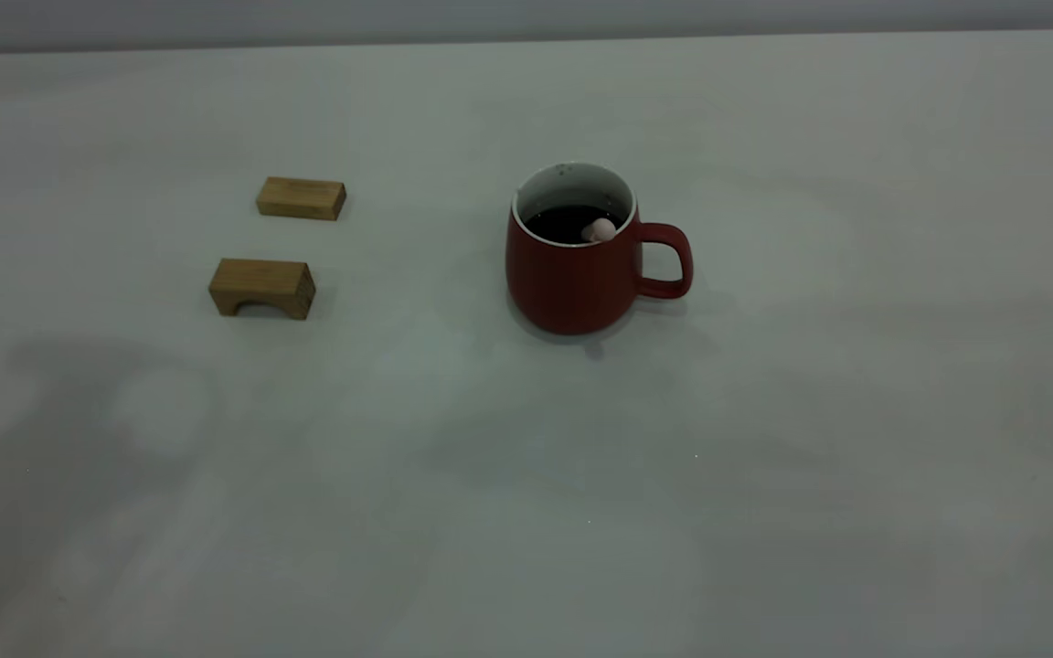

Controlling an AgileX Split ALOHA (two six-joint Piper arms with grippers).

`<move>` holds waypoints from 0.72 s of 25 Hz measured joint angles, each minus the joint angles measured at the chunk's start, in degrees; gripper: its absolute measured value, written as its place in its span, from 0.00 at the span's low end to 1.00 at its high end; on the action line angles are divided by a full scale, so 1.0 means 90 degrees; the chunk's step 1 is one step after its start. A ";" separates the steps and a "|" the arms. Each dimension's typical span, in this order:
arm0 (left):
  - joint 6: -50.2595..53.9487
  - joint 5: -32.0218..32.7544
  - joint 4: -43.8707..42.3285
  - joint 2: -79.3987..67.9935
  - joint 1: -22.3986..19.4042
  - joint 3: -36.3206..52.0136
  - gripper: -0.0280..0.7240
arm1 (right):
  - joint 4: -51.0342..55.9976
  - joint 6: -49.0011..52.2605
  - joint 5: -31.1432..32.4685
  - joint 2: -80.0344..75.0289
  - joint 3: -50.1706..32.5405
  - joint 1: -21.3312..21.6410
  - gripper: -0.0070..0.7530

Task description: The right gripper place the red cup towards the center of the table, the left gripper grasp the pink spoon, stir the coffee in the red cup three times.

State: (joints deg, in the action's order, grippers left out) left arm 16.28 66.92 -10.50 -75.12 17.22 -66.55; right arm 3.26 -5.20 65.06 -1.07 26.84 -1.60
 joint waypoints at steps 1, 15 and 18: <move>0.0008 0.0000 -0.0022 0.0296 0.0000 0.0290 0.49 | 0.0000 0.0000 0.0000 0.0000 0.0000 0.0000 0.78; -0.0927 -0.0045 0.0450 0.5250 -0.0777 0.3727 0.49 | 0.0000 0.0000 0.0000 0.0000 0.0000 0.0000 0.78; -0.0944 -0.0211 0.0577 0.6210 -0.1039 0.4098 0.49 | 0.0000 0.0000 0.0000 0.0000 0.0000 0.0000 0.78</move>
State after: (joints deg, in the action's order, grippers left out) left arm 7.78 65.02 -5.31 -19.23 7.87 -29.67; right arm 3.26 -5.20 65.06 -1.07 26.84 -1.60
